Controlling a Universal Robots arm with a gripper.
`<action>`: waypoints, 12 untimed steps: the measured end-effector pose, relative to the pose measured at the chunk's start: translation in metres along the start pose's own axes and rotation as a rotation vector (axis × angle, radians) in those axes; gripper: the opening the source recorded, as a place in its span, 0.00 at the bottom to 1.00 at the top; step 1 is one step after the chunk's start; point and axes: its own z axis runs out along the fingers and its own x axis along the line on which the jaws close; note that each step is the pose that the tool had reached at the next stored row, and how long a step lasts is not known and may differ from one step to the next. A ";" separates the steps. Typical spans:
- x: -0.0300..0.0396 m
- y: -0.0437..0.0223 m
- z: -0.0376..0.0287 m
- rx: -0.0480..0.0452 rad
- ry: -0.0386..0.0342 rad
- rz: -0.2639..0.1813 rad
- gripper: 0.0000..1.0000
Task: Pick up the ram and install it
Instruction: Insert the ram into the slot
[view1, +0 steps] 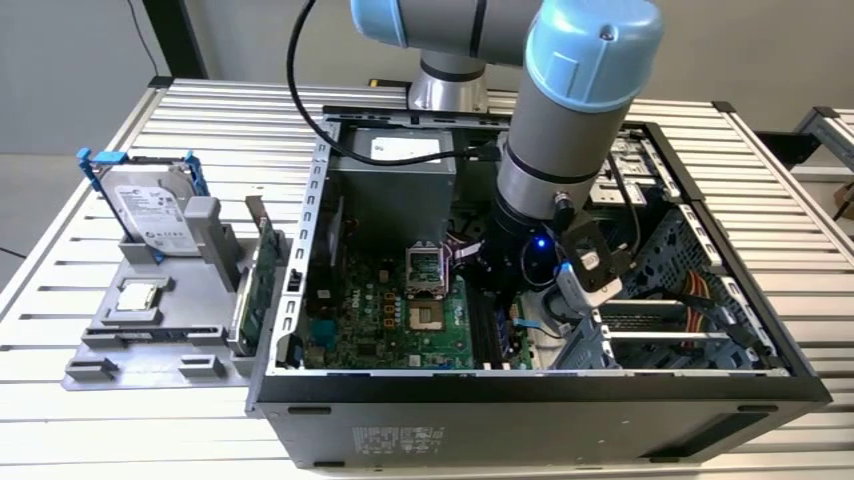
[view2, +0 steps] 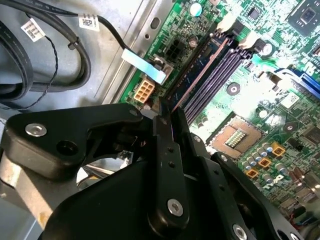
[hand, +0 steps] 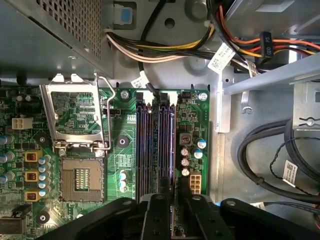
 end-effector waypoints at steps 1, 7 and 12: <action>0.0000 0.0000 -0.0003 0.0002 0.0001 -0.001 1.00; -0.0003 0.0002 -0.0202 0.0003 0.0032 -0.001 1.00; -0.0005 0.0003 -0.0303 -0.0002 0.0053 -0.001 1.00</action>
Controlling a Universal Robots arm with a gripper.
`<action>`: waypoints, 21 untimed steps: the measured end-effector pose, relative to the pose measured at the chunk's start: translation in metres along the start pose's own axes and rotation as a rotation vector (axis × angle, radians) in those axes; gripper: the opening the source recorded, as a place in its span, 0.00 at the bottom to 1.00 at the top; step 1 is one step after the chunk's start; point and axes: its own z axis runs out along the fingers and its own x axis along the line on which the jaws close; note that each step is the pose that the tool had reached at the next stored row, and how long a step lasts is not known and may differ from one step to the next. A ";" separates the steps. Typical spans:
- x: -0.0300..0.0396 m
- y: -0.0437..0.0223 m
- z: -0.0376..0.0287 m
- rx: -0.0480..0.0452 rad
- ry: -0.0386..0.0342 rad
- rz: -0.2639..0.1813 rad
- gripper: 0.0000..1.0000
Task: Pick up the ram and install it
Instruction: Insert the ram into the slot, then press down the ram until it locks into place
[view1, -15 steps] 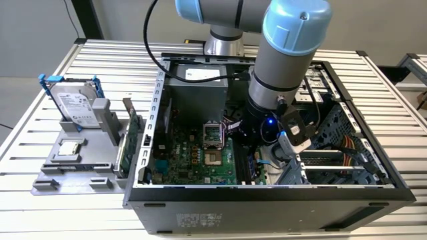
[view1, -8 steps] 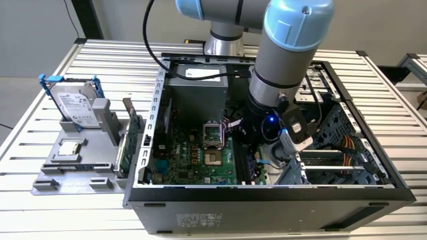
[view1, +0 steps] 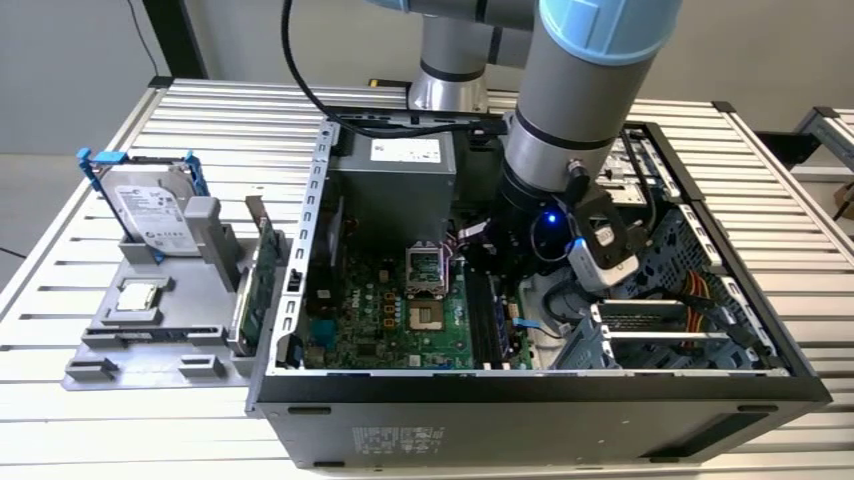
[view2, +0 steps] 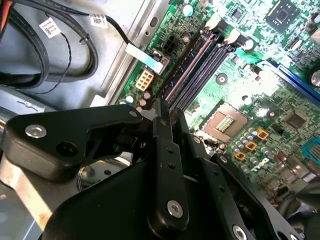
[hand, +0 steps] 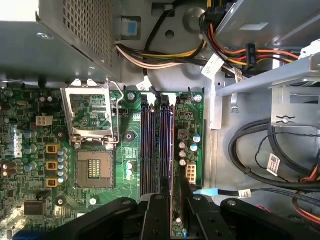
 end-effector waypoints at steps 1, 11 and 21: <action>0.0000 0.0000 0.0000 0.0000 0.0000 0.000 1.00; 0.0000 -0.0001 -0.0001 0.0002 0.0001 0.000 0.00; 0.0000 -0.0002 -0.0001 0.0001 0.0001 -0.006 0.00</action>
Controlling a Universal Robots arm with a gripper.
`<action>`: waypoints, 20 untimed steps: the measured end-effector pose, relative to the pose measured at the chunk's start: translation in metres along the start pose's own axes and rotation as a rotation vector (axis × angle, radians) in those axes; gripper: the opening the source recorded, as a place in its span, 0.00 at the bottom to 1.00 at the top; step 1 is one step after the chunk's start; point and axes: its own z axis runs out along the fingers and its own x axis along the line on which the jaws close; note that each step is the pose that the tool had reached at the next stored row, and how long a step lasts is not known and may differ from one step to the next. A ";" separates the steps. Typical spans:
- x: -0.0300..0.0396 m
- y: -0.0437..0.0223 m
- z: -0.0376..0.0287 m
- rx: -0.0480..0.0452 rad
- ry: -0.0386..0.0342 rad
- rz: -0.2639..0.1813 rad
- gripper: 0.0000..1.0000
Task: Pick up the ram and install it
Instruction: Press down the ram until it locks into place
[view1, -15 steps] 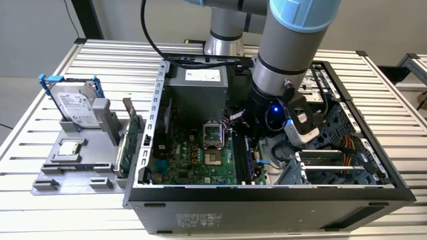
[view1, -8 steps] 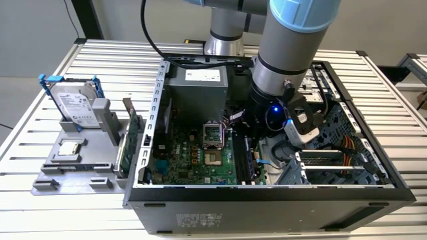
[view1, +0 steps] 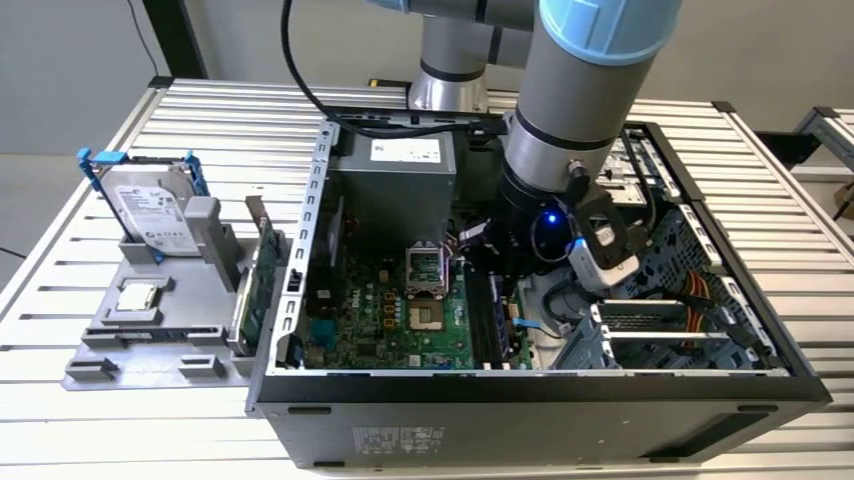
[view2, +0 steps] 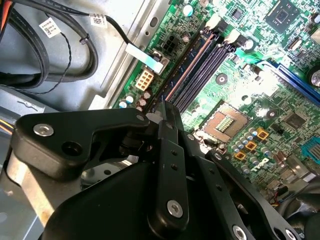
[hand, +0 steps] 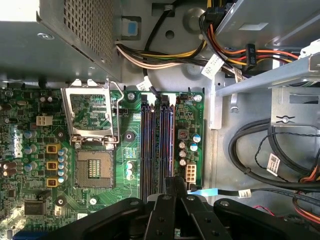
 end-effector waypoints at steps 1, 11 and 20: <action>0.0000 0.0000 0.0000 -0.0001 0.0001 -0.005 0.00; 0.0002 0.0001 0.0000 -0.0017 0.0015 -0.133 0.00; 0.0005 0.0003 0.0001 -0.0032 0.0026 -0.239 0.00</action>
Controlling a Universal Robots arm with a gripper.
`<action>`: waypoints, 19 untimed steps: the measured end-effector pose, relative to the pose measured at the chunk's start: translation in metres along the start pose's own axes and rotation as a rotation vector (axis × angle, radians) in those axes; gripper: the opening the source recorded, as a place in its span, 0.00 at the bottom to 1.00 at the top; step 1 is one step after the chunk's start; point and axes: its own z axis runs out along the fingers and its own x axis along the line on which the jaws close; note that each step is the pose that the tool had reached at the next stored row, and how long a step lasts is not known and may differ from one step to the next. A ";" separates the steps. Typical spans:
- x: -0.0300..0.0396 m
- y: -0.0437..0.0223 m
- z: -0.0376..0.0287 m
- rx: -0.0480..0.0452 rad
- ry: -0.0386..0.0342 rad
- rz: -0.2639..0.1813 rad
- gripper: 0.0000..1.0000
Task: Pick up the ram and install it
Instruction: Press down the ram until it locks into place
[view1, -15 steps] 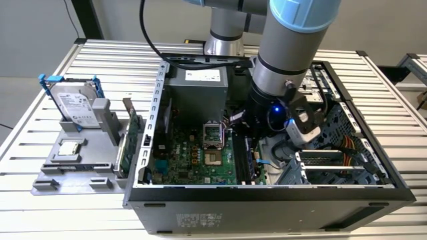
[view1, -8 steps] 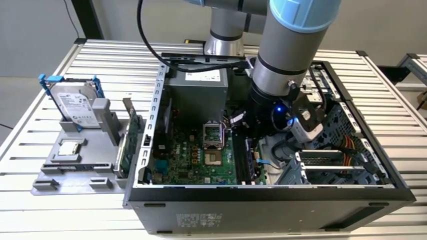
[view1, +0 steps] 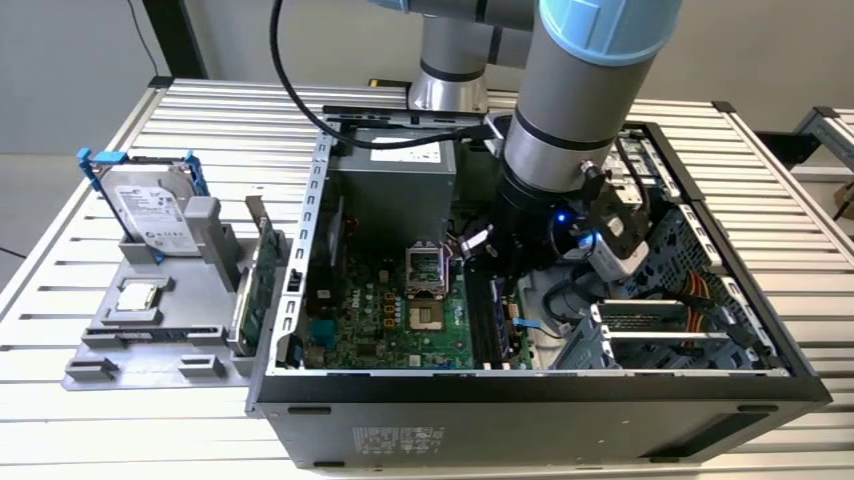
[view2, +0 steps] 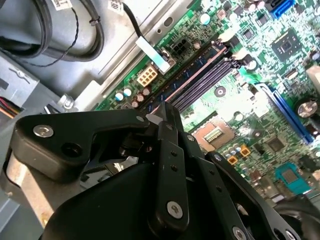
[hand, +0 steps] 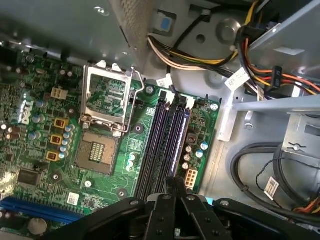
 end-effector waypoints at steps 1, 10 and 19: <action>0.0001 0.0000 -0.0001 0.0000 0.0002 -0.010 0.00; 0.0002 0.0000 0.0000 -0.0014 0.0014 -0.095 0.00; 0.0002 0.0003 0.0002 -0.0025 0.0026 -0.191 0.00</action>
